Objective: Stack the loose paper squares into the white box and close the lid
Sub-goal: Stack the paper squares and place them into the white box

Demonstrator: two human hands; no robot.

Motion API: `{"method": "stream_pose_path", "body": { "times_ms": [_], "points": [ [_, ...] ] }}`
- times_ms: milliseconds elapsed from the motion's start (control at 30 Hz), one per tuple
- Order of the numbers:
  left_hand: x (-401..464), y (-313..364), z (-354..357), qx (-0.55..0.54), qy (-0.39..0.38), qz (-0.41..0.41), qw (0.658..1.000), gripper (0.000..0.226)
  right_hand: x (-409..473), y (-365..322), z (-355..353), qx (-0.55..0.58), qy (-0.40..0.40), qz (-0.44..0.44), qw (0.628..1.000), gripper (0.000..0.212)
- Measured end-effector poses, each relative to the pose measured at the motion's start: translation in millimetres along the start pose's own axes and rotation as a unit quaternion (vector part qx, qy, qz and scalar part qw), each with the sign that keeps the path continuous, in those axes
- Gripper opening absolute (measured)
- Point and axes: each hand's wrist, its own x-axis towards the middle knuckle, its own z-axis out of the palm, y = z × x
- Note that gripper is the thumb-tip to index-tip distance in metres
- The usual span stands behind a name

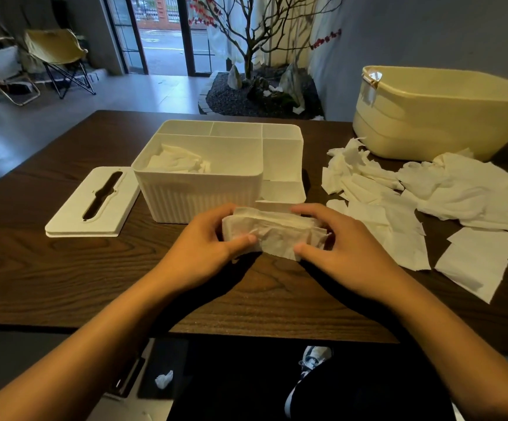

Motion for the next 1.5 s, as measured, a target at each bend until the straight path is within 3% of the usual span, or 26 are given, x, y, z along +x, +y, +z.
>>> {"method": "stream_pose_path", "body": {
  "times_ms": [133, 267, 433, 567, 700, 800, 900, 1100, 1233, 1333, 1433, 1500],
  "points": [
    [3.2, 6.1, -2.0, 0.003, -0.01, -0.01, 1.0, 0.023, 4.8, -1.5, 5.0, 0.057, 0.029, 0.007, 0.998, 0.024],
    [6.5, 5.2, 9.4, -0.065, 0.039, -0.021, 0.997, 0.026, 13.9, -7.7, 16.8, 0.152, 0.073, 0.033, 0.985, 0.013],
    [5.8, 10.0, 22.9, -0.162, 0.092, -0.025, 0.982, 0.039, 16.0, -18.2, 38.8, 0.239, 0.1, 0.084, 0.962, 0.024],
    [2.9, 19.0, 40.6, -0.189, 0.084, -0.014, 0.978, 0.037, 13.1, -18.9, 44.5, 0.273, 0.116, 0.087, 0.951, 0.041],
    [4.2, 6.9, 26.4, -0.122, 0.093, 0.032, 0.988, 0.045, 8.1, -8.9, 36.7, 0.195, 0.115, 0.071, 0.972, 0.043],
    [3.5, 6.5, 19.6, -0.004, 0.104, 0.087, 0.991, 0.051, 7.2, -7.5, 30.8, 0.156, 0.079, 0.052, 0.983, 0.04],
    [-0.4, 4.5, 16.4, 0.161, 0.102, 0.177, 0.965, 0.05, 5.9, -8.0, 30.3, 0.106, 0.057, 0.028, 0.992, 0.033],
    [-10.0, -3.6, 0.6, 0.318, 0.074, 0.231, 0.916, 0.05, 4.9, -2.9, 23.4, 0.08, 0.069, 0.004, 0.994, 0.025],
    [-5.9, 19.0, -4.1, 0.356, 0.064, 0.206, 0.909, 0.041, 7.5, -1.9, 15.5, 0.095, 0.076, -0.002, 0.993, 0.021],
    [15.6, 50.5, 3.6, 0.374, -0.006, 0.125, 0.919, 0.034, 11.1, -5.9, -1.3, 0.097, 0.069, -0.018, 0.993, 0.021],
    [40.1, 63.1, 27.5, 0.283, -0.084, 0.077, 0.952, 0.02, 14.5, -10.4, -23.0, 0.094, 0.1, -0.037, 0.99, 0.026],
    [52.8, 61.9, 43.6, 0.211, -0.09, 0.061, 0.971, 0.012, 16.6, -7.5, -38.2, 0.092, 0.126, -0.04, 0.987, 0.03]
  ]
}}
